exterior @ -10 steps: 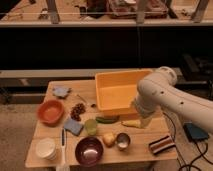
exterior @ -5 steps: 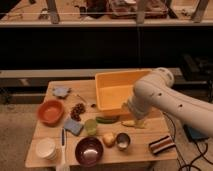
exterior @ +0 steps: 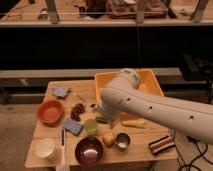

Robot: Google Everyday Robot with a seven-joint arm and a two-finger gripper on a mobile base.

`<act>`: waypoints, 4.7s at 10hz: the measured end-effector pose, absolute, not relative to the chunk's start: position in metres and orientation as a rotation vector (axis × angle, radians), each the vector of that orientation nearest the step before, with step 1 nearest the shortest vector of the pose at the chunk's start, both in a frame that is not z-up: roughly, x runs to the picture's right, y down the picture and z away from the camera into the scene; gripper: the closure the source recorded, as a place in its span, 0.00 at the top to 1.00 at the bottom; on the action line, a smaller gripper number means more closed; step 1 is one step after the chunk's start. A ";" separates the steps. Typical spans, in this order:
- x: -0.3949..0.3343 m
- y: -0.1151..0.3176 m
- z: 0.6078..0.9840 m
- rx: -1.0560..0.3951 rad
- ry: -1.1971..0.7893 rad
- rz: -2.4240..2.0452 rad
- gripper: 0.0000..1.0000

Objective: Place brush in table surface

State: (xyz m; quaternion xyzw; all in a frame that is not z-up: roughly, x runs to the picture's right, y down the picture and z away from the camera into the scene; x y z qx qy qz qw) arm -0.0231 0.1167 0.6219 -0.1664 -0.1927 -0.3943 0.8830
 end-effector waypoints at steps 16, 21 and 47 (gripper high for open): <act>-0.245 0.178 0.694 -0.292 -0.508 -1.376 0.65; -0.243 0.202 0.768 -0.355 -0.540 -1.413 0.65; -0.249 0.245 0.809 -0.493 -0.568 -1.322 0.00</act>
